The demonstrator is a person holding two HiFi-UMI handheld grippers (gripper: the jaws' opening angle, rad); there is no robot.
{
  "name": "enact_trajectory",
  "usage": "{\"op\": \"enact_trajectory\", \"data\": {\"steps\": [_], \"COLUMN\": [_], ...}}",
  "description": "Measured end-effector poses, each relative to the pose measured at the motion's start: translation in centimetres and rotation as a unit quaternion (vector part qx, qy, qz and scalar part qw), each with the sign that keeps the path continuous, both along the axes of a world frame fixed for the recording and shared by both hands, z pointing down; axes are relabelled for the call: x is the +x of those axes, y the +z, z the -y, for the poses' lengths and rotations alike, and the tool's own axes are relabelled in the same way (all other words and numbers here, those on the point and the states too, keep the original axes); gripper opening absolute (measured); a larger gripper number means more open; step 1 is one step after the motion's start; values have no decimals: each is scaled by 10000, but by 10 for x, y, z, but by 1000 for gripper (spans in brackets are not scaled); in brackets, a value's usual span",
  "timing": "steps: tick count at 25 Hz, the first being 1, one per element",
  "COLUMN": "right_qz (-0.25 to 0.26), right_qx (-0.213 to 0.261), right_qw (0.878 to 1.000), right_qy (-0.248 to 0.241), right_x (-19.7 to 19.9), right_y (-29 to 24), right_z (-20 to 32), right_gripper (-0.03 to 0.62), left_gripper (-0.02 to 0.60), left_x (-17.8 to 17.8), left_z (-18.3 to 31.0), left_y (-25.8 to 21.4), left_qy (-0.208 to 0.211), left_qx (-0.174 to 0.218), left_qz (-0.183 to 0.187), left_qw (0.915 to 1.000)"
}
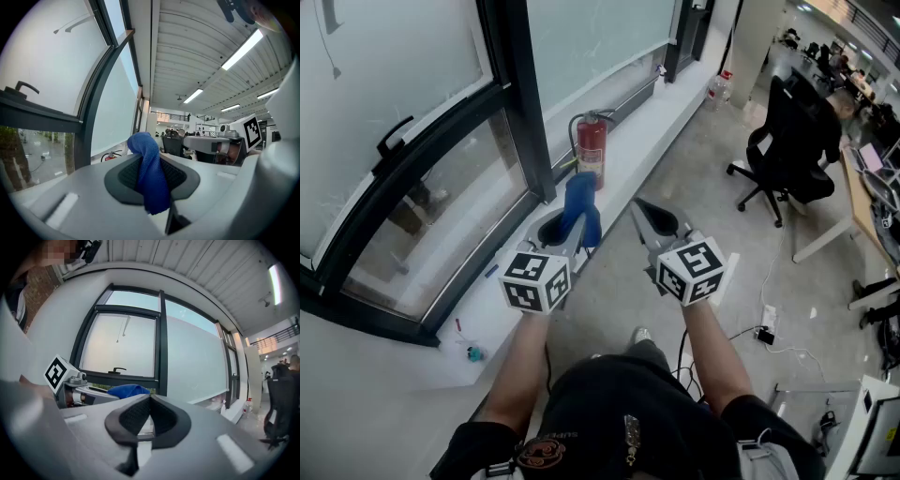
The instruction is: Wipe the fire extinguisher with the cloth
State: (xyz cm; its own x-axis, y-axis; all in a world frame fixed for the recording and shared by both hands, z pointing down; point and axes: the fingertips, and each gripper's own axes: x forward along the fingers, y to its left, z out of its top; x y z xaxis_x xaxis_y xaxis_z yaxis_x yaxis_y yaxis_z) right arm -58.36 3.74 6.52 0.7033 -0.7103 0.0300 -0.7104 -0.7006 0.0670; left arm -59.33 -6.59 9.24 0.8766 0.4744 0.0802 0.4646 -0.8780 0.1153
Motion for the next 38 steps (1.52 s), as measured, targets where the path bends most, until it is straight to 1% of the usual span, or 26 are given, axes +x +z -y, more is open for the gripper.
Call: {"op": "enact_trajectory", "data": {"steps": [6,16,25,33,38], "right_qz": [12,29,155,348,491], "right_qx": [103,73,78,157,307], "right_qw": [9999,10000,9998,9992,9982], "right_qy": [-57,-29,-43,-87,-121], "right_x": [6,17,36,73,115], "right_y": [-2,-2,6,16,33], "right_z": [4,5,10,6,-12], "right_gripper": [2,3,3,3,3], "left_gripper": [75,75,75,75,75], "left_x": [8,19,35,73,111], "left_z": [0,-1,6,5,-10], "left_y": [1,3,7,14,29], "left_qy": [25,70,77,4,-93], "left_qx": [-27,-61,17,97,184], "left_qz": [19,30,99,243,377], "left_qw": [10000,10000,9999,9997,9991]}}
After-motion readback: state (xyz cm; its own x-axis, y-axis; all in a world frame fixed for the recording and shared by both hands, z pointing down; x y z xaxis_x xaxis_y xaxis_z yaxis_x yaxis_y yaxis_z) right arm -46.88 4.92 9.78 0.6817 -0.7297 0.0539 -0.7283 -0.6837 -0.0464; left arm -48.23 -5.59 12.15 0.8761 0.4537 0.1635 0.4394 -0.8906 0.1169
